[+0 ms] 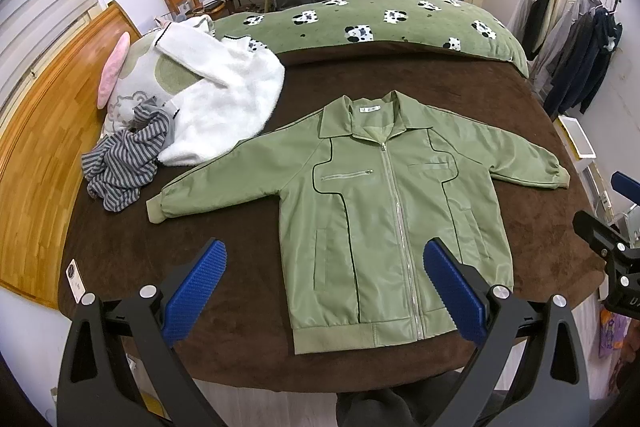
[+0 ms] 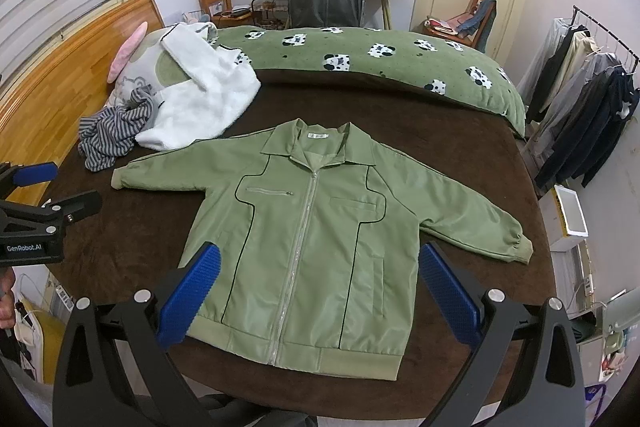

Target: Fold large clothes

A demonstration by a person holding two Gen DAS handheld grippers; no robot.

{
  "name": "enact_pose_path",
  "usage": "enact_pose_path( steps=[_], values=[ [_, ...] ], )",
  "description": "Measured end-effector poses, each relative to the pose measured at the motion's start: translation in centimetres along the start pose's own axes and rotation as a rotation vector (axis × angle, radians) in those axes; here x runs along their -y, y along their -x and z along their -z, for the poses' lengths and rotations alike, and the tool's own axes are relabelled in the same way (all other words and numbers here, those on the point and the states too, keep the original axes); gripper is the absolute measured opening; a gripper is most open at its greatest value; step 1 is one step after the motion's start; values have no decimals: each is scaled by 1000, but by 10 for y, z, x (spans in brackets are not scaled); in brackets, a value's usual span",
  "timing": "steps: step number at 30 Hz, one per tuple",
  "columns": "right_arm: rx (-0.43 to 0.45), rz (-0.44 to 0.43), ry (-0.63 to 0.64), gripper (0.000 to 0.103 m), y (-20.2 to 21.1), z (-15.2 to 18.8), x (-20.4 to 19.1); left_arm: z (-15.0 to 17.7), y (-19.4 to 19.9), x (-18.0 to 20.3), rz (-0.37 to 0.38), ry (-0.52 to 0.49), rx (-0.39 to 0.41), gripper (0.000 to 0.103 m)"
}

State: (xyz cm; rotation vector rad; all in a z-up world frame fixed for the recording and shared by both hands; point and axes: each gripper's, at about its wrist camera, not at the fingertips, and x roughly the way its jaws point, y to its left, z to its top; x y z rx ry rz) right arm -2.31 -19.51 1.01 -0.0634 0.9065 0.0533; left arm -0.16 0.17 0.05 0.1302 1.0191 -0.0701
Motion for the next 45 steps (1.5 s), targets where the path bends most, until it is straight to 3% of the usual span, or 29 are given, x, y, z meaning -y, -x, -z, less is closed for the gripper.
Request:
enact_pose_path(
  steps=[29, 45],
  values=[
    [7, -7, 2, 97, 0, -1, 5, -1, 3, -10, -4, 24, -7, 97],
    [-2, -111, 163, 97, -16, -38, -5, -12, 11, -23, -104, 146, -6, 97]
  ],
)
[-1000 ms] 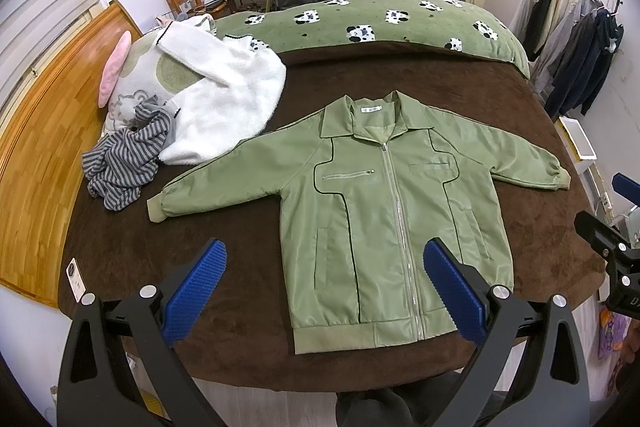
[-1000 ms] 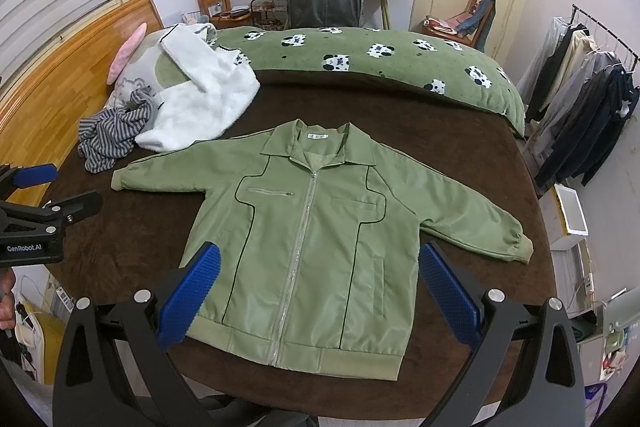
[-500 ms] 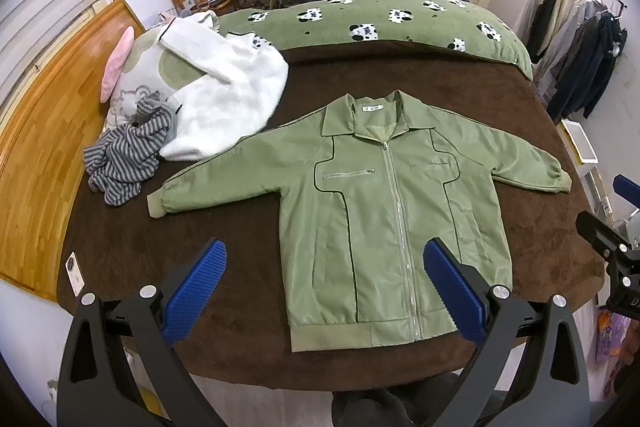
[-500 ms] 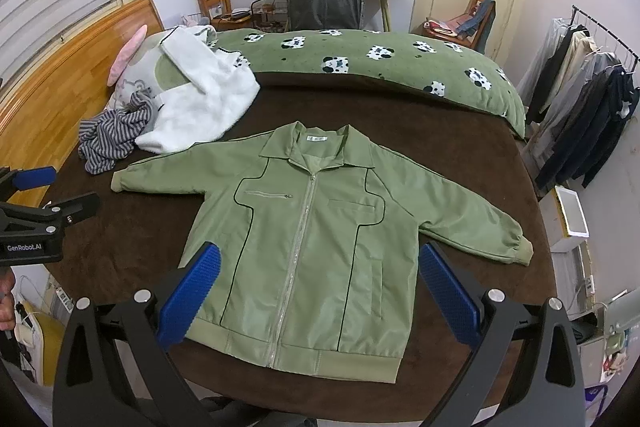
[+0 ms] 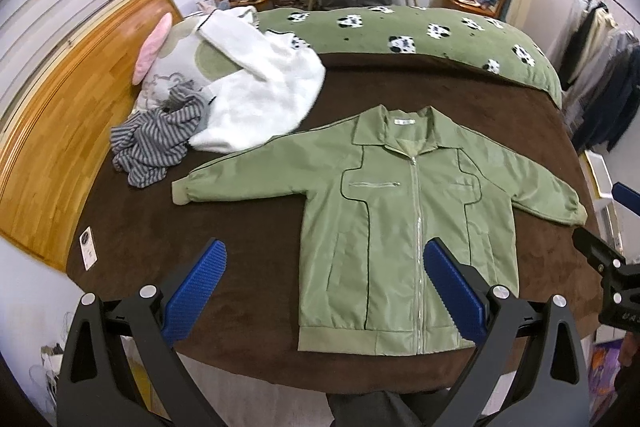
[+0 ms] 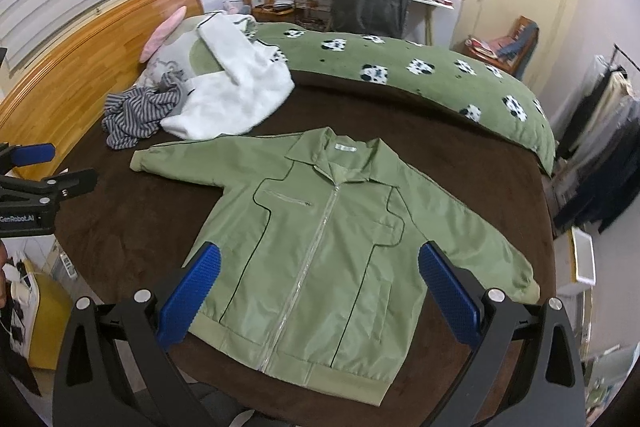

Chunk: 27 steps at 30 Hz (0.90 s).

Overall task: Fold large clothes
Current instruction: 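Lower the left tool onto a jacket sleeve cuff and close on it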

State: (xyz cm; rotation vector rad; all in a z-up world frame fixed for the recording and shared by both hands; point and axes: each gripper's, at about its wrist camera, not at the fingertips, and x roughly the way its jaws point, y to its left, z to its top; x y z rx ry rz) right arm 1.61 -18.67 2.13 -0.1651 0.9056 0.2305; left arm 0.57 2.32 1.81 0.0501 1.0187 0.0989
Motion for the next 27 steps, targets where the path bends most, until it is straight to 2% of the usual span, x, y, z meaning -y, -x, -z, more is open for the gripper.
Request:
enact_pose_path(
  steps=[3, 6, 11, 13, 18, 21, 27],
  values=[
    [0, -20, 45, 97, -7, -15, -8, -3, -3, -11, -17, 22, -3, 97],
    [-7, -30, 90, 97, -23, -30, -19, -5, -12, -27, 0, 68, -14, 97],
    [-17, -24, 94, 97, -56, -52, -37, -13, -41, -55, -7, 70, -43, 97],
    [-18, -24, 83, 97, -81, -64, -49, -19, -58, -73, -3, 73, -40, 97],
    [-52, 8, 65, 97, -142, -88, -78, -32, -124, -131, 27, 128, -97, 97],
    [-57, 14, 65, 97, -187, -104, -101, -39, -175, -161, -11, 115, -113, 97],
    [-64, -2, 84, 97, -282, -125, -150, -41, -272, -218, -14, 212, -122, 97]
  ],
)
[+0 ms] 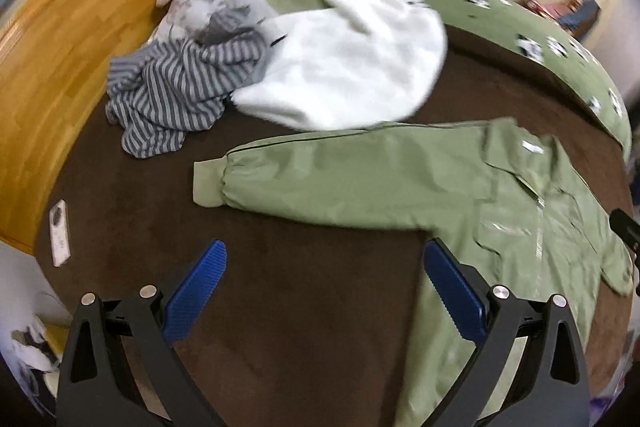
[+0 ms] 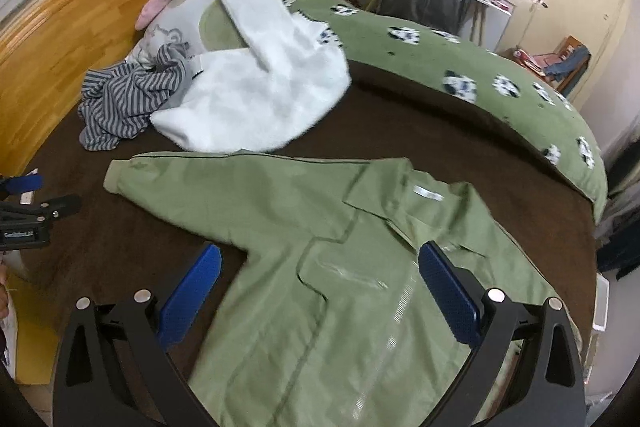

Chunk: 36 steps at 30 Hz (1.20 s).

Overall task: Fold large clothes
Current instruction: 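Lower the left tool onto a jacket sleeve cuff and close on it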

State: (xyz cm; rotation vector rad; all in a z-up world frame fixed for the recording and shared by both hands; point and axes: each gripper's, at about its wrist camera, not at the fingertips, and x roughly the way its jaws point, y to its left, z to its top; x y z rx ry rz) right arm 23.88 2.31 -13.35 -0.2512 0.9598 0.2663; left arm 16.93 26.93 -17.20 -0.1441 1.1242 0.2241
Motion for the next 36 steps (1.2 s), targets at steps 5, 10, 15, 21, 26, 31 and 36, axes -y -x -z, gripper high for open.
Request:
enact_pose_path(
  steps=[5, 10, 15, 21, 26, 31, 36],
  values=[
    [5, -20, 30, 97, -73, -10, -36, 3, -75, -45, 26, 148, 36, 97],
    [4, -22, 76, 97, -138, -10, -56, 21, -135, -88, 92, 311, 68, 97],
    [-9, -20, 73, 97, -179, -5, -54, 30, -176, -127, 171, 467, 106, 96],
    [-29, 0, 90, 97, -214, -1, -49, 19, -214, -145, 233, 539, 124, 96],
    [-29, 21, 53, 97, -230, -5, -37, 4, -248, -148, 308, 602, 92, 96],
    [-33, 35, 36, 97, -246, -5, -28, -16, -262, -140, 276, 568, 94, 96],
    [-47, 52, 35, 97, -257, -1, -24, -13, -263, -144, 247, 571, 88, 38]
  ],
)
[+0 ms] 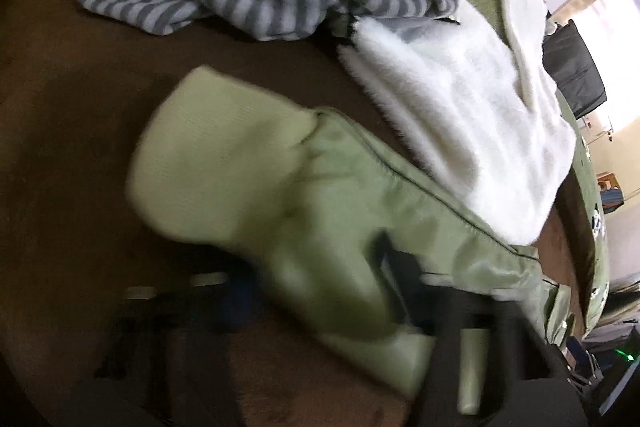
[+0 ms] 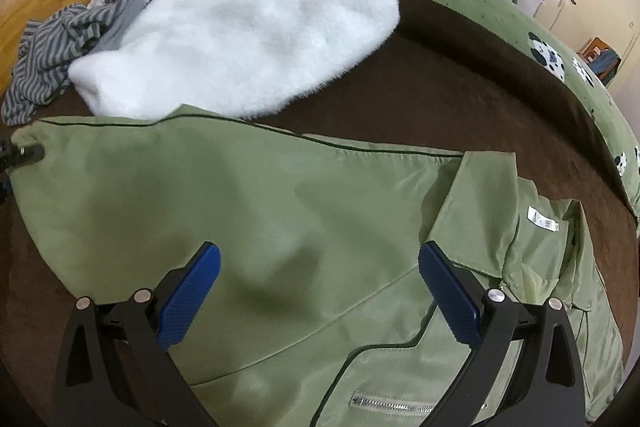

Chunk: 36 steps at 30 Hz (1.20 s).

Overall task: Fold large clothes
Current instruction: 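Lower the left tool onto a jacket sleeve cuff and close on it, then lift the cuff with the left tool, fold it across the jacket front, release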

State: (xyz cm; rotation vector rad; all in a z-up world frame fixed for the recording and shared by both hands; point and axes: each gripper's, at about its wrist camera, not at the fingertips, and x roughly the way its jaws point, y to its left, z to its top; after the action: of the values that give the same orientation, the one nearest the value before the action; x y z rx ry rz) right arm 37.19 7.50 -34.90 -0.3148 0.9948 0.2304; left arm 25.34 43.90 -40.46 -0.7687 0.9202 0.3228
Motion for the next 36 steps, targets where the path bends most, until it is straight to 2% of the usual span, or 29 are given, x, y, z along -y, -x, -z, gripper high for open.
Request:
enact_pose_path(
  steps=[3, 5, 8, 12, 17, 23, 26, 31, 36],
  values=[
    [-16, -2, -28, 97, -7, 4, 4, 5, 3, -3, 26, -4, 3, 25],
    [-37, -6, -46, 97, -13, 8, 6, 7, 7, 2, 16, -34, 18, 22],
    [-73, -43, -85, 97, -27, 16, 9, 8, 19, 8, 19, -7, 65, 21],
    [-125, -68, -123, 97, -47, 33, 11, 8, 36, 23, 8, -48, 124, 21],
    [-99, -55, -124, 98, -50, 39, 9, 6, 44, 33, -19, -99, 139, 21],
    [-109, -72, -123, 98, -46, 35, 14, 2, 59, 52, -9, -133, 159, 21],
    [-96, -96, -152, 97, -29, 31, 24, 1, 79, 79, 8, -193, 183, 21],
    [-44, -75, -221, 97, 19, 29, 62, 3, 117, 139, 49, -320, 224, 21],
    [-20, -25, -268, 97, 69, 38, 110, 28, 164, 230, 170, -470, 259, 21]
  ],
)
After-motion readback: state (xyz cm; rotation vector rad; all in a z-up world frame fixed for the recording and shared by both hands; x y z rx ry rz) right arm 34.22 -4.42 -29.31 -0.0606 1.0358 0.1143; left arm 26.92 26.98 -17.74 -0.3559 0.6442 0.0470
